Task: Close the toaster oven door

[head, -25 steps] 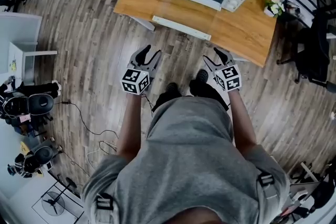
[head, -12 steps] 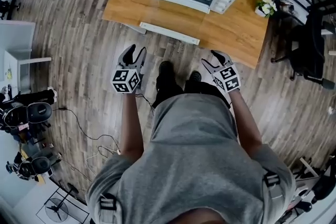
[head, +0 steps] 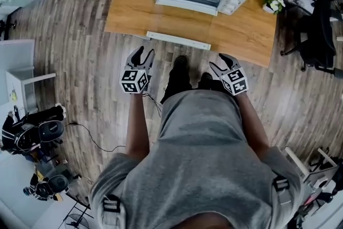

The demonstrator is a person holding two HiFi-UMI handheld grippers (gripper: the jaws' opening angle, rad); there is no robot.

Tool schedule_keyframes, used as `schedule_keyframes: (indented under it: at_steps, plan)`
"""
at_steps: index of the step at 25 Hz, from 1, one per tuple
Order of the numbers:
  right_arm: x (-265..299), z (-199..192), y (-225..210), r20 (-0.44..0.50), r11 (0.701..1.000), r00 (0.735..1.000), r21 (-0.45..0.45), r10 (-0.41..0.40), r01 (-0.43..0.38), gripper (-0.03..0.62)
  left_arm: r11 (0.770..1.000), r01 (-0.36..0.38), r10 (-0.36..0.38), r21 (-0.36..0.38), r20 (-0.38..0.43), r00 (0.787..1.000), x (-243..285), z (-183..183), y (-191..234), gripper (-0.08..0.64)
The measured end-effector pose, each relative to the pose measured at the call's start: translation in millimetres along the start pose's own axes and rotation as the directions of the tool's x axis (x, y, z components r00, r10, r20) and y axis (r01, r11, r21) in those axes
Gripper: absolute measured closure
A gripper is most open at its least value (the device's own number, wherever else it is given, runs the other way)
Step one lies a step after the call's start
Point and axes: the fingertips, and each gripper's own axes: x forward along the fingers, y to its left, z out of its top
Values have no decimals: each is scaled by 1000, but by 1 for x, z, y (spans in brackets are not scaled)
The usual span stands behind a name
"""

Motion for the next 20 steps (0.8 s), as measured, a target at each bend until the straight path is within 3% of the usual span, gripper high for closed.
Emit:
schedule_keyframes:
  at_steps: [6,20]
  plan:
    - [27,7,11,-32,1000,999,-6,-3,3,350,999,51,-50,11,-58,997,20,-11,20,351]
    - [66,-14,-6,-50,975,992,186,-113,120,379,986,157,-142,56,-213,967,59,-51,52,351]
